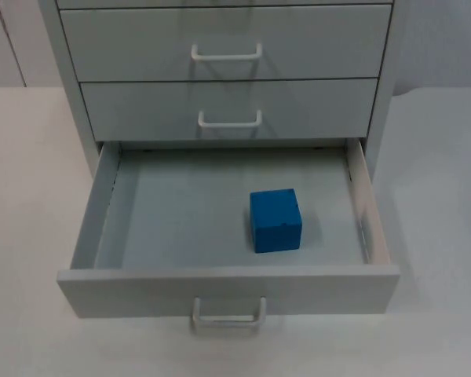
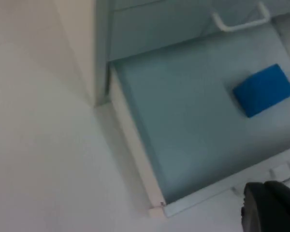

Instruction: Open the drawer with the left hand, place the block into the drawer with the right hand, then close the drawer with the left hand.

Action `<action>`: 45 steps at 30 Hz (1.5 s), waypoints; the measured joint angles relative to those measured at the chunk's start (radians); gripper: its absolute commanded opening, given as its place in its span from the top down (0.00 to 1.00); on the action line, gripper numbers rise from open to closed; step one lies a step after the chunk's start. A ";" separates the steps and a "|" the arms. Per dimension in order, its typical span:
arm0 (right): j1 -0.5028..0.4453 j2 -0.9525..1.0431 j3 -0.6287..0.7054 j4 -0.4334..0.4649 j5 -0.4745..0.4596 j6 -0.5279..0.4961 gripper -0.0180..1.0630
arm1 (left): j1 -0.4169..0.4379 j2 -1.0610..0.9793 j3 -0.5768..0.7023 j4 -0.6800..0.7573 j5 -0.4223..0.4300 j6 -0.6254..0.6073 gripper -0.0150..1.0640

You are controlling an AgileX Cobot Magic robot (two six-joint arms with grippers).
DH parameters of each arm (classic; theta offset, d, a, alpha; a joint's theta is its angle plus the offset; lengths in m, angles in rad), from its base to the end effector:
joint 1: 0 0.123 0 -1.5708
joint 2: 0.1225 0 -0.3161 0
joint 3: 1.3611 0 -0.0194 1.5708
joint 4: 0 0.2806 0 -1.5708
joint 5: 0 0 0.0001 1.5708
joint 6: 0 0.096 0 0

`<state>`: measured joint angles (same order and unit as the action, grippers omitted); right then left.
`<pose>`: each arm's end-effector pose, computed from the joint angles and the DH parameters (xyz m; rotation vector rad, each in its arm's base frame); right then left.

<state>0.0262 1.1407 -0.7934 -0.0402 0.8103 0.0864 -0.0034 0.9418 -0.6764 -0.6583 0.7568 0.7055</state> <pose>0.2264 0.0031 0.2866 0.0527 2.6395 -0.0098 0.1855 -0.0410 0.3050 0.4291 2.2939 -0.4228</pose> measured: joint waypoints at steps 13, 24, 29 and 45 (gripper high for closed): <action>0.000 0.000 0.000 0.013 0.000 0.000 0.34 | -0.482 0.081 0.000 0.417 -0.173 -0.293 0.99; 0.000 0.000 0.000 0.021 0.000 0.000 0.34 | -0.764 0.339 0.000 0.890 -0.189 -0.594 0.99; 0.000 0.000 0.000 0.021 0.000 0.000 0.34 | -0.855 0.461 0.000 1.022 -0.201 -0.636 0.99; 0.000 0.000 0.000 0.021 -0.007 0.000 0.34 | -0.957 0.761 -0.005 1.455 -0.335 -0.945 0.99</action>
<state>0.0262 1.1407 -0.7934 -0.0188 0.8030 0.0864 -0.9607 1.7023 -0.6814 0.7969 0.4219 -0.2399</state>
